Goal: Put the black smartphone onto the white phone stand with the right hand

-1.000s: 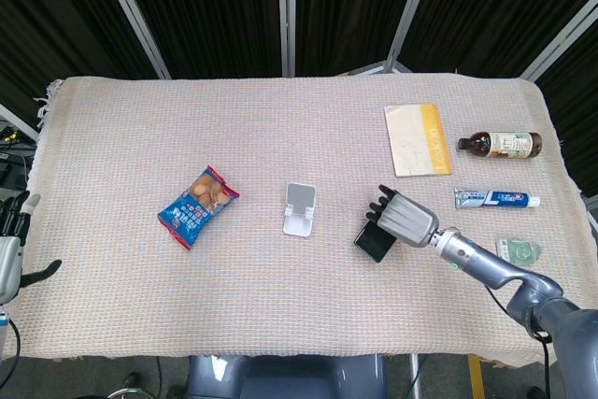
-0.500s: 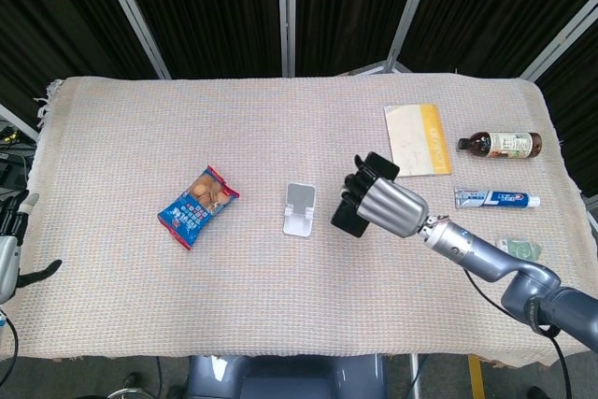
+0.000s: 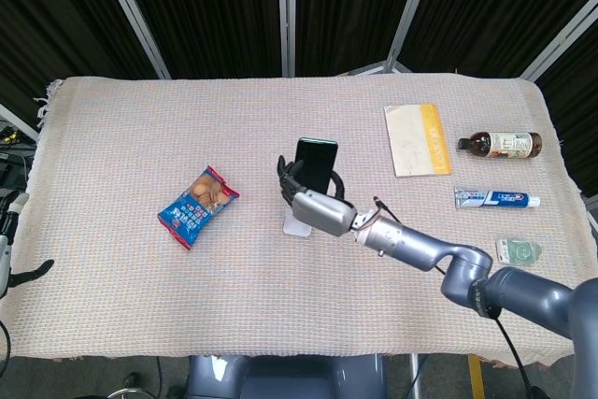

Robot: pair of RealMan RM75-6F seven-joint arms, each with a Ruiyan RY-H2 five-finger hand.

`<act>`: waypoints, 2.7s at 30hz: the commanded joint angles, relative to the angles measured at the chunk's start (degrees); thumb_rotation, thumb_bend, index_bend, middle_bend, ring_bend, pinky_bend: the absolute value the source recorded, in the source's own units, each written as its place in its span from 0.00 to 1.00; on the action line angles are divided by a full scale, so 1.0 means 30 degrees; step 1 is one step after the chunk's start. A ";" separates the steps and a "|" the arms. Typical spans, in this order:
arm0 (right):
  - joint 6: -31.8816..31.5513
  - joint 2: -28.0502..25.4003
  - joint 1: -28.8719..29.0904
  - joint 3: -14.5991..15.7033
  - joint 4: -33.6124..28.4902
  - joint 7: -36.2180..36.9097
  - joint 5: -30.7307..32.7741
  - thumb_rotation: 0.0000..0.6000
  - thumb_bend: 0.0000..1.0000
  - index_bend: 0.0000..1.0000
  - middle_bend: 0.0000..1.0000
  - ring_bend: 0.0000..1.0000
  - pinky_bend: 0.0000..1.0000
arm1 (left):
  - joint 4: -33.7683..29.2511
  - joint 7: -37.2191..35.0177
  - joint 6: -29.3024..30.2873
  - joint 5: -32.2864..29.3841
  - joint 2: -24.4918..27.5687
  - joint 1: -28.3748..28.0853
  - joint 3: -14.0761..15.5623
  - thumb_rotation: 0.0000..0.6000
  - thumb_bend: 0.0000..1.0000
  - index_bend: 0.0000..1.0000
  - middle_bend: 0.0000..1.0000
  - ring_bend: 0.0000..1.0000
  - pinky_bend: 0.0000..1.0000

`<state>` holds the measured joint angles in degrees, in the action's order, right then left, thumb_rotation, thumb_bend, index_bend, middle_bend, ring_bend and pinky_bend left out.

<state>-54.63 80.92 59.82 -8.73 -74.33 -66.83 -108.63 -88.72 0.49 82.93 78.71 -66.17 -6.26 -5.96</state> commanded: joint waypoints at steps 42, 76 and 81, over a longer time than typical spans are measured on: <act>0.0362 0.5368 -0.0368 0.1005 0.5660 -0.2313 0.1067 1.00 0.17 0.50 0.50 0.43 0.23 | 0.0559 0.0195 -0.0760 -0.0855 -0.0226 -0.0159 -0.0108 1.00 0.00 0.00 0.00 0.00 0.00; -0.3213 0.3180 -0.2216 0.0804 0.2434 -0.1777 0.1521 1.00 0.15 0.15 0.26 0.38 0.19 | 0.0291 -0.0188 -0.0491 -0.0367 -0.0060 -0.0083 0.0008 1.00 0.00 0.00 0.00 0.00 0.00; -0.5890 0.1150 -0.4045 0.0605 -0.0297 -0.0539 0.1915 1.00 0.15 0.15 0.25 0.36 0.15 | 0.0142 -0.0398 -0.0257 0.0050 0.0034 -0.0002 0.0149 1.00 0.00 0.00 0.00 0.00 0.00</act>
<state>-67.84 88.01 51.14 -6.44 -70.74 -70.90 -103.71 -88.17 -0.56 82.01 78.67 -66.14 -6.34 -5.63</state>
